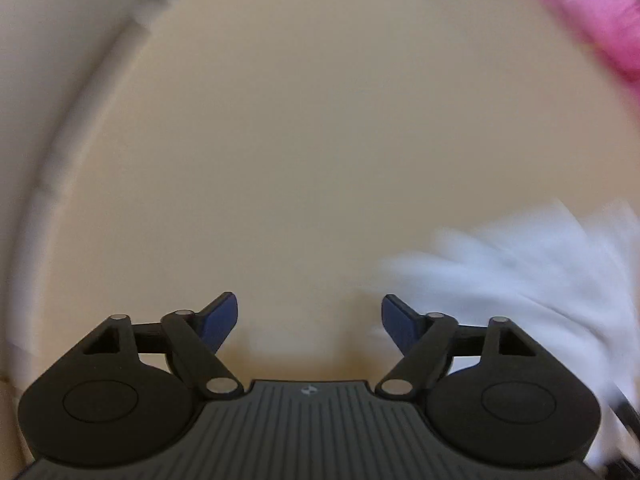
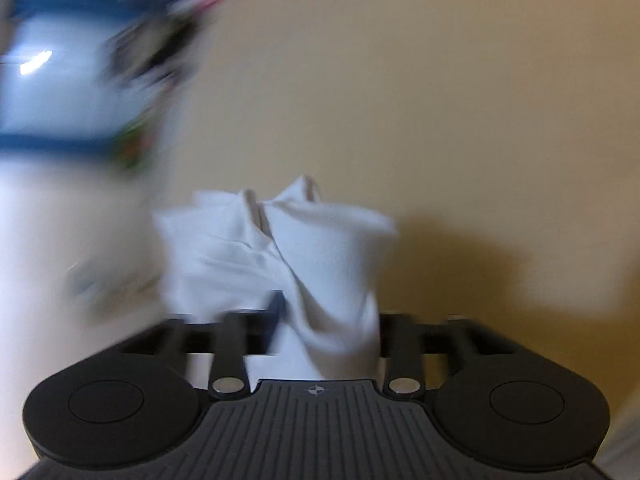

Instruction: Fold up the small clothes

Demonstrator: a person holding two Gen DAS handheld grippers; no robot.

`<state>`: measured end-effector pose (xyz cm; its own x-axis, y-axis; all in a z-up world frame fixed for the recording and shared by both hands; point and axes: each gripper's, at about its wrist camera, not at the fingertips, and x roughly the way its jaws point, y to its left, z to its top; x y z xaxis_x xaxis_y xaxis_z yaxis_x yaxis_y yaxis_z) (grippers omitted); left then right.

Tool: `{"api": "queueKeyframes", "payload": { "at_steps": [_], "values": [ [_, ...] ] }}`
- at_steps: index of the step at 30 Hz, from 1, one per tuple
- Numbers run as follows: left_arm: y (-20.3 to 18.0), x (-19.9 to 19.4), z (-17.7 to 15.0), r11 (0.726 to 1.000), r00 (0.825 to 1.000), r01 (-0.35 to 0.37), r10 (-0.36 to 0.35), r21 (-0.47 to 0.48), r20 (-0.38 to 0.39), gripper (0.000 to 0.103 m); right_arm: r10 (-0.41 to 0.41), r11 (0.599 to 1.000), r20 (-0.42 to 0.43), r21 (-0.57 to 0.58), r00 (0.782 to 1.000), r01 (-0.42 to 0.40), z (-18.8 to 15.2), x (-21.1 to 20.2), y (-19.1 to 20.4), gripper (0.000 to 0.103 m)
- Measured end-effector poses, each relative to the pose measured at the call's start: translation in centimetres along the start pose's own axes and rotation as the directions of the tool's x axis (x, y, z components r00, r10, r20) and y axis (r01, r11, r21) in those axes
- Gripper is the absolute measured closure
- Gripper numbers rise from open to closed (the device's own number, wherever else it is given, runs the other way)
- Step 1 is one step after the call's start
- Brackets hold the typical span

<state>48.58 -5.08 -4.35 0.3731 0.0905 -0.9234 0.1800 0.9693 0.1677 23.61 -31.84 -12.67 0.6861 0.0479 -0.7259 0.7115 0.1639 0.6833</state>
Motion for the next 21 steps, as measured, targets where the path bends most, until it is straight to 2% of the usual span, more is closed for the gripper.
{"api": "queueKeyframes", "payload": {
  "at_steps": [1,2,3,4,6,7,9,11,13,15,16,17,18,19,20,21],
  "values": [
    [0.1,0.4,0.2,1.000,1.000,-0.007,0.006,-0.014,-0.006,0.019,-0.089,0.995,0.023,-0.032,0.996,0.090,0.4,0.5,-1.5,0.044],
    [0.7,0.8,-0.3,0.997,0.999,0.046,-0.048,-0.056,-0.023,0.018,-0.144,0.986,0.031,-0.074,0.989,0.146,0.9,0.8,-2.9,0.044],
    [1.5,0.8,-1.4,0.989,0.994,0.105,-0.109,-0.102,-0.029,0.017,-0.132,0.982,0.020,-0.131,0.991,0.133,1.5,0.7,-3.8,0.043],
    [2.5,1.1,-2.9,0.973,0.984,0.170,-0.176,-0.158,-0.029,0.015,-0.081,0.979,0.005,-0.189,0.997,0.080,1.9,0.1,-4.1,0.036],
    [3.7,1.5,-5.8,0.945,0.968,0.235,-0.248,-0.227,-0.028,0.014,-0.010,0.954,-0.006,-0.300,1.000,0.008,2.3,-1.0,-3.7,0.023],
    [4.0,1.7,-7.3,0.930,0.959,0.268,-0.282,-0.251,-0.023,0.014,0.016,0.938,-0.001,-0.347,1.000,-0.015,2.7,-1.4,-3.5,0.020],
    [4.2,2.0,-10.4,0.890,0.929,0.347,-0.369,-0.295,-0.019,0.014,0.042,0.911,-0.014,-0.411,0.999,-0.044,4.4,-1.8,-3.5,0.020],
    [3.5,2.0,-13.0,0.848,0.891,0.429,-0.454,-0.311,-0.007,0.013,0.054,0.902,-0.084,-0.423,0.995,-0.084,4.5,-1.1,-2.8,0.018],
    [2.3,2.3,-14.7,0.839,0.872,0.463,-0.489,-0.286,-0.025,0.010,0.045,0.898,-0.150,-0.427,0.988,-0.106,4.5,-0.1,-2.8,0.013],
    [0.4,3.2,-15.9,0.843,0.858,0.467,-0.505,-0.268,-0.092,0.005,0.028,0.903,-0.225,-0.413,0.974,-0.121,4.0,1.0,-3.3,0.013],
    [-0.2,3.6,-16.3,0.835,0.851,0.463,-0.512,-0.298,-0.113,0.009,0.026,0.906,-0.275,-0.400,0.961,-0.139,3.8,1.9,-3.7,0.016],
    [-0.4,3.4,-16.8,0.827,0.856,0.456,-0.509,-0.328,-0.094,0.027,0.042,0.902,-0.267,-0.405,0.963,-0.152,3.3,2.0,-3.8,0.026],
    [-0.7,3.1,-16.2,0.819,0.852,0.469,-0.518,-0.331,-0.073,0.047,0.069,0.894,-0.251,-0.415,0.966,-0.172,2.8,1.4,-3.4,0.077],
    [-1.0,2.1,-16.0,0.829,0.861,0.459,-0.504,-0.320,-0.071,0.076,0.094,0.887,-0.269,-0.415,0.958,-0.203,2.6,1.6,-3.1,0.096],
    [-0.2,1.1,-17.3,0.851,0.878,0.436,-0.474,-0.294,-0.069,0.079,0.103,0.898,-0.291,-0.384,0.951,-0.214,3.1,1.8,-2.8,0.096],
    [-0.7,0.2,-17.0,0.859,0.882,0.436,-0.467,-0.267,-0.060,0.080,0.106,0.906,-0.286,-0.368,0.952,-0.211,3.8,1.7,-2.1,0.096]
  ]
}}
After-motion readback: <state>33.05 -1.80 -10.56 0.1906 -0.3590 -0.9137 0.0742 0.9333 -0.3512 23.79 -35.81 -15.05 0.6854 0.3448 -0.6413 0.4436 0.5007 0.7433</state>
